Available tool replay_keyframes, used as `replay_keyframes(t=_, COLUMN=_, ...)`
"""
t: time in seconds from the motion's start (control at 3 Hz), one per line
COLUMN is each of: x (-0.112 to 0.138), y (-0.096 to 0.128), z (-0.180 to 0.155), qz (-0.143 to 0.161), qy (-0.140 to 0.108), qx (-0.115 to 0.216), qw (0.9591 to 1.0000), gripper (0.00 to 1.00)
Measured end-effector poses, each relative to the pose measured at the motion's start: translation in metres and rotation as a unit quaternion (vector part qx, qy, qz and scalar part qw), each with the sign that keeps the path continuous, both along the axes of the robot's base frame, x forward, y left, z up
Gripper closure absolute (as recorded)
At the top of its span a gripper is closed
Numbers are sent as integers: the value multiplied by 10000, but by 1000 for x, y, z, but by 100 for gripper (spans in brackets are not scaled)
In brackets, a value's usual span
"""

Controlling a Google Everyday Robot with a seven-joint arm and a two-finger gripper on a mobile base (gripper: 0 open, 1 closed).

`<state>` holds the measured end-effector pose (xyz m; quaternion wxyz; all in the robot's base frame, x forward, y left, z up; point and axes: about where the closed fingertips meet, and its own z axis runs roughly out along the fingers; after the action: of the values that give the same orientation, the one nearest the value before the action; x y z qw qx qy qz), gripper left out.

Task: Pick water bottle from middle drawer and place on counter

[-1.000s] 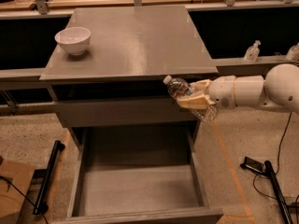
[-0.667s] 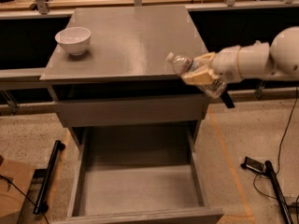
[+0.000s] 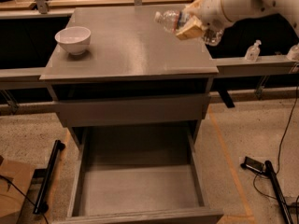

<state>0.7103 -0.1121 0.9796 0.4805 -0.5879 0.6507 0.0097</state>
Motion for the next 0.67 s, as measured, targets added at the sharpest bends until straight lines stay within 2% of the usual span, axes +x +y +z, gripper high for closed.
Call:
replay_keyframes(t=0.33, x=48, y=11, z=12, qz=343, qy=-580, qx=-236, qw=9974, gripper=100)
replay_keyframes(t=0.67, x=86, y=13, z=-2, qz=550, qy=-777, qx=-99, qw=9954, gripper=100)
